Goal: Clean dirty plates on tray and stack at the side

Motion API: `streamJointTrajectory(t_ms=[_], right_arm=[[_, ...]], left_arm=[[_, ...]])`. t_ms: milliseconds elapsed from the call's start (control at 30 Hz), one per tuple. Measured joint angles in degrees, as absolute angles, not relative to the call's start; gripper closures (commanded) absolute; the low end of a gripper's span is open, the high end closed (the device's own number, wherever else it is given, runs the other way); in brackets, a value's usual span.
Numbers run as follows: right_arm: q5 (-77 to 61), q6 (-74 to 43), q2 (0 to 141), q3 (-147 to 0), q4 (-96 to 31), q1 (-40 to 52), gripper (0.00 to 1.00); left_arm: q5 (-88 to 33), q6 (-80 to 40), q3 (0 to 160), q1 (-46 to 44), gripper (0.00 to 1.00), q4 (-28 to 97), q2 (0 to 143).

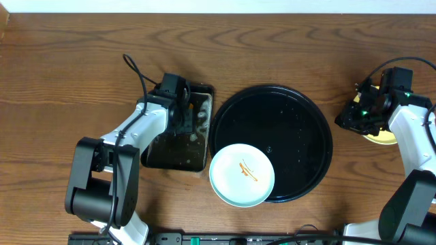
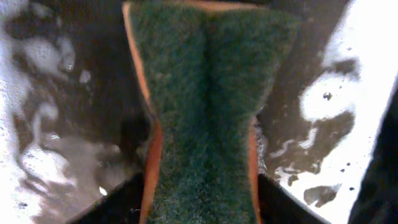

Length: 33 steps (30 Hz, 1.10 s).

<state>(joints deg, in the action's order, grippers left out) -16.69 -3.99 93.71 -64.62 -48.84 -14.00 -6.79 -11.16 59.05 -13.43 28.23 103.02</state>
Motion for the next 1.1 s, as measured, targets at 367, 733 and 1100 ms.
streamJointTrajectory(t_ms=[367,733,1100], right_arm=[[-16.7,-3.9,93.7,-64.6,-48.9,-14.0,0.73],[-16.7,-3.8,93.7,-64.6,-48.9,-14.0,0.73],[-16.7,-3.8,93.7,-64.6,-48.8,-14.0,0.73]], left_arm=[[-7.2,-11.7,59.0,-13.5,0.63,28.2,103.0],[-6.2,-12.1,60.1,-13.5,0.35,29.2,94.1],[-5.8,-12.3,60.5,-13.5,0.36,26.3,98.2]])
